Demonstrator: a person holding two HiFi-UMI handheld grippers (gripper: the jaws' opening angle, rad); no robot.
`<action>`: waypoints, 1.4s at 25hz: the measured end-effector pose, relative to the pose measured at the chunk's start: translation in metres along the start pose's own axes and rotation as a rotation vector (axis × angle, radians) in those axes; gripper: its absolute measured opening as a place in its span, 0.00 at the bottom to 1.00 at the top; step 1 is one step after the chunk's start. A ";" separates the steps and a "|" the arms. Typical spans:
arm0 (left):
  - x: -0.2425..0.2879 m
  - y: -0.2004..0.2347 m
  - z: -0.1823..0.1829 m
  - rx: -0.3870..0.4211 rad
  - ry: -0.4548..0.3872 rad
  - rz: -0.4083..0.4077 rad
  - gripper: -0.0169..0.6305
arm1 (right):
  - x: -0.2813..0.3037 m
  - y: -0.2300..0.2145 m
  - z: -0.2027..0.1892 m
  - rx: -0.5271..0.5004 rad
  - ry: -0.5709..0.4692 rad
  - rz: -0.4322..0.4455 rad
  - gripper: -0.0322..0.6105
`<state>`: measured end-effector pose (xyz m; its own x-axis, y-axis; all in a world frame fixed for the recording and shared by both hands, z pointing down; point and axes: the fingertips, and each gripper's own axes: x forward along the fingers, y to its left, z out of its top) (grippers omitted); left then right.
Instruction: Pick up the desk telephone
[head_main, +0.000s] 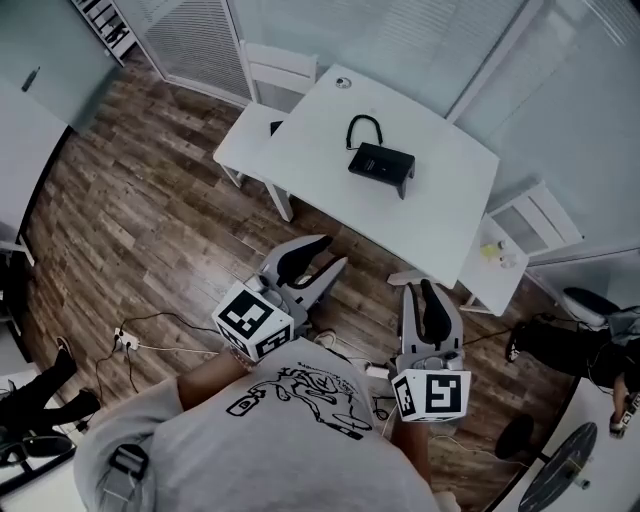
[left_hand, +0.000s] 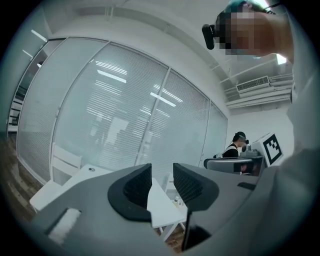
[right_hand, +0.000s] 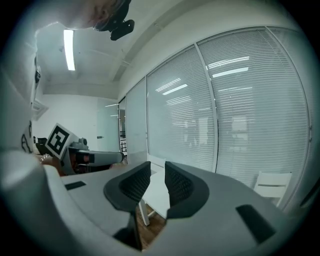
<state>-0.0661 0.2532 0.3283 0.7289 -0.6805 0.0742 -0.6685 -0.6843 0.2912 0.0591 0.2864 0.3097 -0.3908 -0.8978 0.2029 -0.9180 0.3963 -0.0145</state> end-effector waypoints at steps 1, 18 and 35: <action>0.003 0.012 0.006 0.003 -0.004 0.002 0.23 | 0.013 0.002 0.005 -0.007 -0.002 0.006 0.18; 0.046 0.166 0.050 -0.009 0.020 -0.046 0.23 | 0.161 0.022 0.035 0.000 0.025 -0.035 0.18; 0.134 0.185 0.052 -0.012 0.067 -0.080 0.23 | 0.214 -0.054 0.039 0.034 0.017 -0.061 0.18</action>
<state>-0.0997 0.0215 0.3422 0.7884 -0.6045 0.1137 -0.6063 -0.7325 0.3097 0.0227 0.0653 0.3156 -0.3330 -0.9166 0.2212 -0.9420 0.3338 -0.0346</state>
